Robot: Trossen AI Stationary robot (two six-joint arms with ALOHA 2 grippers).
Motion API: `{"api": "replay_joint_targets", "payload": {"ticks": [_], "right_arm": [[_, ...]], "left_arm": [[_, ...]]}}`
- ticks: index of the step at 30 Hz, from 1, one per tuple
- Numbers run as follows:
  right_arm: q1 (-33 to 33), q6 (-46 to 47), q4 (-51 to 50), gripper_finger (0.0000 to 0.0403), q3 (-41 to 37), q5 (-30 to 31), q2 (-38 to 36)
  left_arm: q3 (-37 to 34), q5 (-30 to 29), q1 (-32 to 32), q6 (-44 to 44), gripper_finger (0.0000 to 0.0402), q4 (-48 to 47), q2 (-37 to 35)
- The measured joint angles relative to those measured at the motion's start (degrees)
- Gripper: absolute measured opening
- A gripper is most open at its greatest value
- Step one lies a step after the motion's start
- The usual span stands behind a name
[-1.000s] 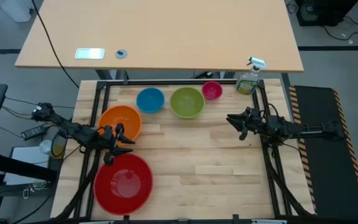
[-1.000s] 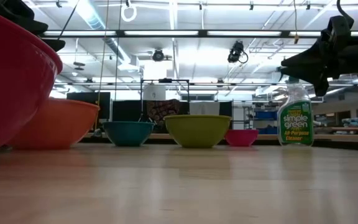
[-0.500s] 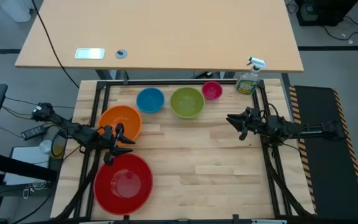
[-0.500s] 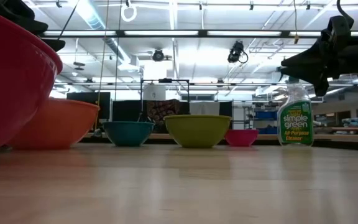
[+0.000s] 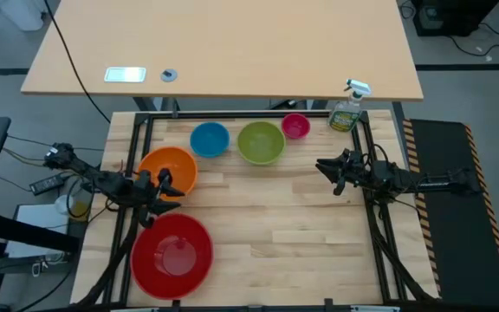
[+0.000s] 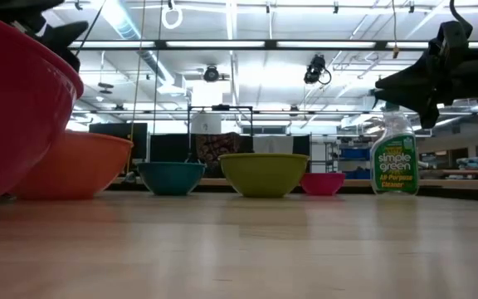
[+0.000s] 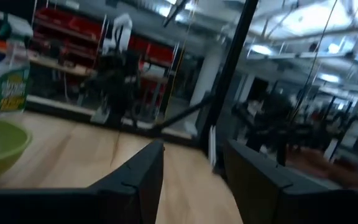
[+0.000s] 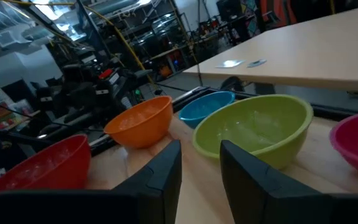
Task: Nest bowls inside each other
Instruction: Stack the orange bowl on top of the red bowl
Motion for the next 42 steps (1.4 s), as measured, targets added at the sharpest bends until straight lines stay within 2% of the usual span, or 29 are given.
{"api": "replay_joint_targets", "payload": {"ticks": [4,7,12,16,19,22,27,32,36,42], "right_arm": [[0.0,-0.7,0.4,0.0119,0.0,1.3,0.0],[0.0,-0.7,2.4,0.0119,0.0,1.2,0.0],[-0.1,3.7,10.5,0.0119,0.0,2.8,0.0],[-1.4,1.7,20.5,0.0119,0.3,1.2,0.3],[-1.9,-1.5,22.0,0.0119,2.6,7.7,1.1],[-1.8,-1.2,21.6,0.0119,4.4,6.2,4.6],[-1.8,-1.1,19.5,0.0119,13.7,-2.1,19.0],[-1.7,-3.8,7.9,0.0119,30.8,-5.8,40.3],[-0.7,-10.5,4.5,0.0119,43.9,-10.6,57.2],[0.7,-18.6,-2.4,0.0119,60.9,-11.5,76.4]], "left_arm": [[0.0,0.0,0.0,2.1,0.0172,2.1,0.0],[0.0,1.1,0.0,6.8,0.0172,3.5,0.0],[1.4,2.9,0.0,10.6,0.0172,1.6,0.0],[6.0,2.9,0.8,11.7,0.0172,-6.0,0.1],[11.0,2.9,2.0,11.5,0.0172,-13.8,1.0],[16.0,2.9,2.7,9.8,0.0172,-21.4,2.5],[21.6,1.2,3.0,8.4,0.0172,-31.4,6.5],[24.9,-0.9,3.0,8.8,0.0172,-33.5,10.7],[27.1,-1.6,2.9,8.7,0.0172,-36.9,12.3],[28.2,-1.9,1.3,2.9,0.0172,-43.0,12.4]]}}
